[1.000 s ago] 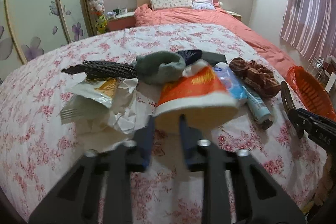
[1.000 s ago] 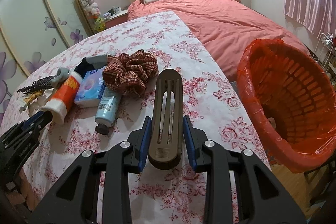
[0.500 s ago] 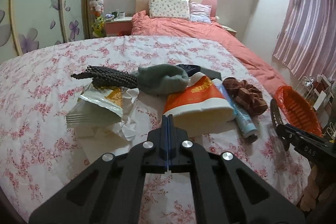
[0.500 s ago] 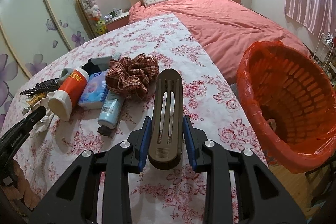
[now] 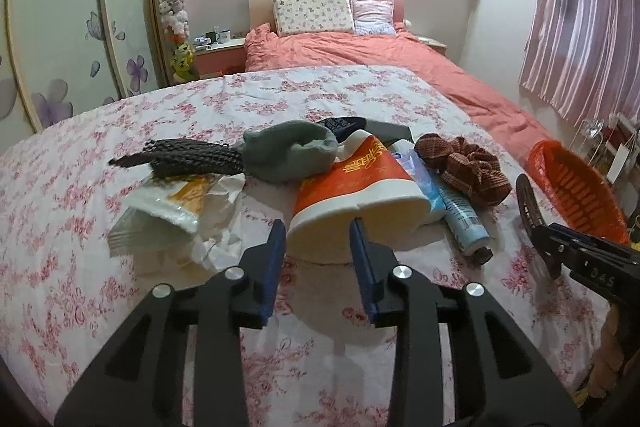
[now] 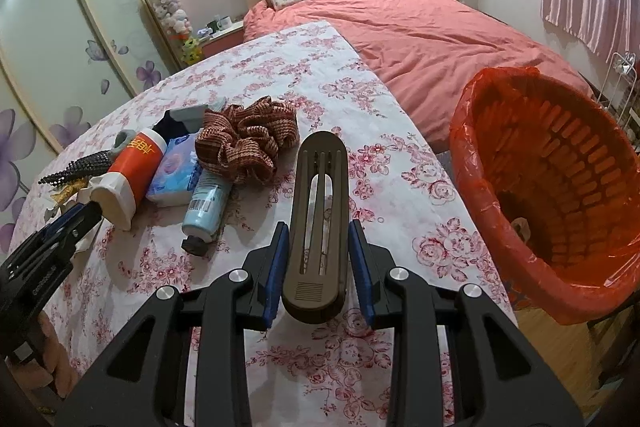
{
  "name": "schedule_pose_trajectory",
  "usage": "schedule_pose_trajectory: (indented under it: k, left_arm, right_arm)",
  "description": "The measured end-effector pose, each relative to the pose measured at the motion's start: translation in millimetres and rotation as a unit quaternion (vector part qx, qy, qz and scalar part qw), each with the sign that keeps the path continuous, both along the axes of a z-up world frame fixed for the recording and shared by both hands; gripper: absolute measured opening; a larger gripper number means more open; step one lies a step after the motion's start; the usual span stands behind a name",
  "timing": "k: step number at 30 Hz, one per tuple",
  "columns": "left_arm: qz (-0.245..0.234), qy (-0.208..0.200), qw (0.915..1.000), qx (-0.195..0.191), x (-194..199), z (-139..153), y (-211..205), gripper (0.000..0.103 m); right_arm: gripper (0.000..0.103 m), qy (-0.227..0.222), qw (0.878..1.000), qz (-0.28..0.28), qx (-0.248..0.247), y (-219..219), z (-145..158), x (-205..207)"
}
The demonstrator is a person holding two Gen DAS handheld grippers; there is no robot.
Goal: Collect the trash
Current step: 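Grasp the orange-and-white paper cup rim with the left gripper, then carry the paper cup to the orange basket and release it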
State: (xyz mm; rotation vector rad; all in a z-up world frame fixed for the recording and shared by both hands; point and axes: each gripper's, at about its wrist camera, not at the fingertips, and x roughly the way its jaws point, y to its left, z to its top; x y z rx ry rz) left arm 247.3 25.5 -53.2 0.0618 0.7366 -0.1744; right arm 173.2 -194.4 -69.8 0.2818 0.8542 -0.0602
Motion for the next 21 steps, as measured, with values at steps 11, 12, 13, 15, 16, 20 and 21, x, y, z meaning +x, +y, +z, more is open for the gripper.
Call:
schedule_pose_trajectory:
  k: [11, 12, 13, 15, 16, 20, 21]
  left_arm:
    - [-0.017, 0.008, 0.9995, 0.027, 22, -3, -19, 0.008]
    - [-0.017, 0.008, 0.9996, 0.021, 23, -2, -18, 0.006]
    - [-0.017, 0.007, 0.9997, 0.017, 23, -2, -17, 0.005]
    - [-0.015, 0.000, 0.9998, 0.012, 22, 0, -16, 0.004]
    - [-0.015, -0.003, 0.9999, 0.008, 20, 2, -15, 0.004]
    - [-0.013, -0.013, 0.9998, -0.001, 14, 9, -11, 0.004]
    - [-0.013, -0.015, 0.9998, -0.003, 13, 10, -10, 0.004]
  right_arm:
    - [0.031, 0.004, 1.000, 0.003, 0.001, 2, -3, 4]
    - [0.031, 0.005, 1.000, 0.003, 0.001, 2, -3, 4]
    - [0.031, 0.005, 1.000, 0.003, 0.001, 2, -3, 3]
    - [0.031, 0.005, 1.000, 0.003, 0.001, 1, -3, 3]
    - [0.031, 0.005, 1.000, 0.003, 0.001, 1, -3, 3]
    - [0.031, 0.001, 1.000, 0.001, 0.004, 0, -1, 2]
    - [0.031, -0.001, 1.000, 0.000, 0.004, -1, 1, 1]
